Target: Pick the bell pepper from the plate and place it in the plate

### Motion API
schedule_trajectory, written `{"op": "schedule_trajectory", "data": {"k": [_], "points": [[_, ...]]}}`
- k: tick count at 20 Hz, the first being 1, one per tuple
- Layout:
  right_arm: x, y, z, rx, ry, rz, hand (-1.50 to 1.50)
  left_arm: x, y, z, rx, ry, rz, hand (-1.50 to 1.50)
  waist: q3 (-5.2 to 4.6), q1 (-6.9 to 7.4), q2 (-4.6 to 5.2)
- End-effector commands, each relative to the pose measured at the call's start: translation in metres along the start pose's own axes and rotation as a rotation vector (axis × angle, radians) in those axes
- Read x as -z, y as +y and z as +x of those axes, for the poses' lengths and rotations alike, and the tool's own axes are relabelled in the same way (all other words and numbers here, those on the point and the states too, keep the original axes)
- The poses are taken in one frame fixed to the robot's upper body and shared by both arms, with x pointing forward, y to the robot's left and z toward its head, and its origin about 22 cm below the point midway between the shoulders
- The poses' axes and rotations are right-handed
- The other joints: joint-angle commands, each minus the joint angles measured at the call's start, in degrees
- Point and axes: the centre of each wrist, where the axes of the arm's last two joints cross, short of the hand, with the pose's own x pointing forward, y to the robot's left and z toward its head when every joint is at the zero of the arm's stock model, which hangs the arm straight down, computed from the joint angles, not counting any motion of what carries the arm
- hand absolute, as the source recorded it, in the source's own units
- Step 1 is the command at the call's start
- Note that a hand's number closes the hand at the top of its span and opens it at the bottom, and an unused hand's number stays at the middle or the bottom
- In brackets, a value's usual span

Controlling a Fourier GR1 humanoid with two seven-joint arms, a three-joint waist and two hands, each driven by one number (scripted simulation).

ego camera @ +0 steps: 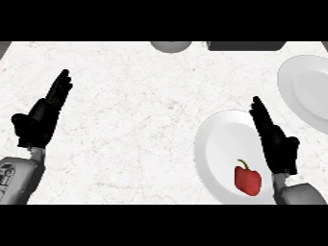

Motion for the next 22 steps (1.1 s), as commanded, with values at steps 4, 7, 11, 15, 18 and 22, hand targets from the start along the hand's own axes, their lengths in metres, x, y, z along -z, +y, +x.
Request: {"op": "schedule_trajectory", "data": {"k": [4, 7, 11, 15, 18, 22], "points": [[-0.017, 0.005, 0.048, 0.179, -0.258, 0.242, 1.5, -0.03, -0.006, -0.039, -0.036, 0.235, 0.1, 0.0, 0.42, -0.22, -1.76], [0.001, -0.074, 0.08, -0.496, -0.384, 0.122, 1.5, -0.038, -0.006, -0.051, -0.05, 0.328, 0.116, 0.0, -1.95, -1.62, -3.21], [-0.028, -0.08, 0.052, -0.732, -0.512, -0.021, 1.5, -0.058, -0.021, -0.067, -0.108, 0.407, 0.166, 0.0, 0.3, -2.8, -2.33], [-0.055, -0.01, 0.011, 0.091, -0.461, -0.097, -1.5, -0.062, -0.03, -0.063, -0.122, 0.401, 0.146, 0.0, 1.08, -1.34, -1.68], [-0.083, -0.029, -0.019, 0.111, -0.589, 0.059, -1.5, -0.056, -0.034, -0.049, -0.115, 0.391, 0.139, 0.0, 0.75, -0.59, -1.53], [-0.079, -0.065, -0.028, -0.232, -0.558, 0.227, -1.5, -0.049, -0.034, -0.032, -0.121, 0.391, 0.107, 0.0, 0.45, 0.49, -1.33]]}}
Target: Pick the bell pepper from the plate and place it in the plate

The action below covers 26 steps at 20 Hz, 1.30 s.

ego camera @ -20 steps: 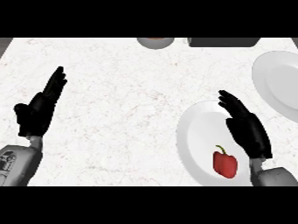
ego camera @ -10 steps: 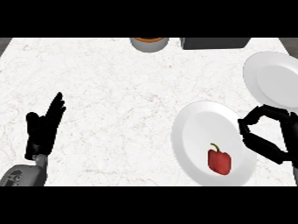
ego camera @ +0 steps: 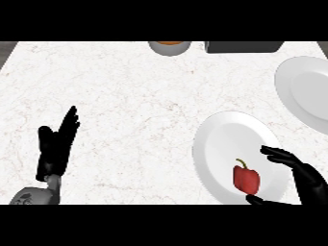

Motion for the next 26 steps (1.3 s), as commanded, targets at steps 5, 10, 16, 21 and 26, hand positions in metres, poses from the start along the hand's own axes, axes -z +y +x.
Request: {"op": "schedule_trajectory", "data": {"k": [5, 10, 16, 21, 26], "points": [[-0.015, -0.032, 0.017, -0.435, 0.037, 0.173, -1.5, -0.008, -0.017, 0.003, -0.001, 0.009, -0.005, 0.0, -0.27, 0.32, 0.11], [0.022, -0.055, 0.053, -0.604, 0.132, 0.293, -1.5, -0.007, -0.011, 0.01, -0.001, -0.007, -0.008, 0.0, -0.31, 0.83, 0.2], [0.018, -0.041, 0.078, -0.649, 0.316, 0.522, -1.5, -0.006, -0.005, 0.017, 0.015, 0.003, -0.006, 0.0, -0.27, 0.49, 0.21], [0.034, -0.021, 0.076, -0.675, 0.382, 0.589, -1.5, -0.004, -0.011, 0.016, 0.013, -0.01, -0.007, 0.0, -0.2, 0.75, 0.29], [0.051, 0.009, 0.067, -0.691, 0.442, 0.586, -1.5, -0.029, -0.016, 0.025, 0.014, 0.0, -0.012, 0.0, -0.17, 1.16, 0.23]]}}
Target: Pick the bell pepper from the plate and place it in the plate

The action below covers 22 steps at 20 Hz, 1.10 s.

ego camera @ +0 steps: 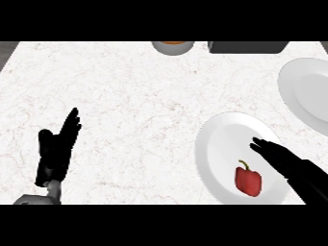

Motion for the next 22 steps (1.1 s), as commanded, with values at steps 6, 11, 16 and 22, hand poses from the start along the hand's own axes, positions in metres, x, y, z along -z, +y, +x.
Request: {"op": "schedule_trajectory", "data": {"k": [6, 11, 16, 22], "points": [[0.02, 0.015, 0.006, -0.009, 0.005, 0.053, -1.5, 0.003, 0.004, -0.003, -0.01, 0.003, 0.016, 0.0, 0.03, -0.14, 0.01], [0.023, 0.009, 0.003, -0.033, 0.024, 0.09, -1.5, 0.003, 0.013, -0.005, -0.002, -0.006, 0.015, 0.0, 0.03, -0.15, 0.0], [0.024, 0.025, 0.001, -0.001, 0.028, 0.081, -1.5, -0.001, 0.024, -0.005, 0.008, 0.012, 0.005, 0.0, 0.03, -0.2, -0.02], [0.045, 0.025, -0.02, -0.02, 0.031, 0.085, -1.5, 0.002, -0.003, 0.006, -0.01, 0.009, 0.017, 0.0, 0.04, -0.15, 0.0]]}}
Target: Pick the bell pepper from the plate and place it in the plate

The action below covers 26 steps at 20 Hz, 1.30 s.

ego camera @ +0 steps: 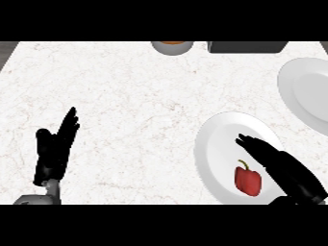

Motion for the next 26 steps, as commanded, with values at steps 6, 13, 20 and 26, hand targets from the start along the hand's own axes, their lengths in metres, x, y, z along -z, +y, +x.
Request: {"op": "schedule_trajectory", "data": {"k": [6, 13, 20, 26], "points": [[0.018, 0.004, -0.014, -0.088, -0.056, -0.035, 1.5, 0.019, 0.001, 0.007, 0.006, -0.004, 0.008, 0.0, 0.0, -0.03, 0.05], [0.015, 0.012, 0.002, -0.129, -0.053, -0.125, 1.5, -0.009, 0.015, 0.001, 0.006, 0.002, 0.005, 0.0, 0.0, 0.12, -0.04], [0.07, -0.051, -0.028, -0.062, 0.172, -0.278, 1.5, 0.006, -0.005, 0.003, 0.019, -0.024, -0.017, 0.0, 0.03, 1.52, 0.46], [0.088, -0.112, -0.054, -0.094, 0.272, -0.439, 1.5, 0.004, -0.008, 0.007, 0.008, -0.002, -0.016, 0.0, 0.03, 0.95, 0.2]]}}
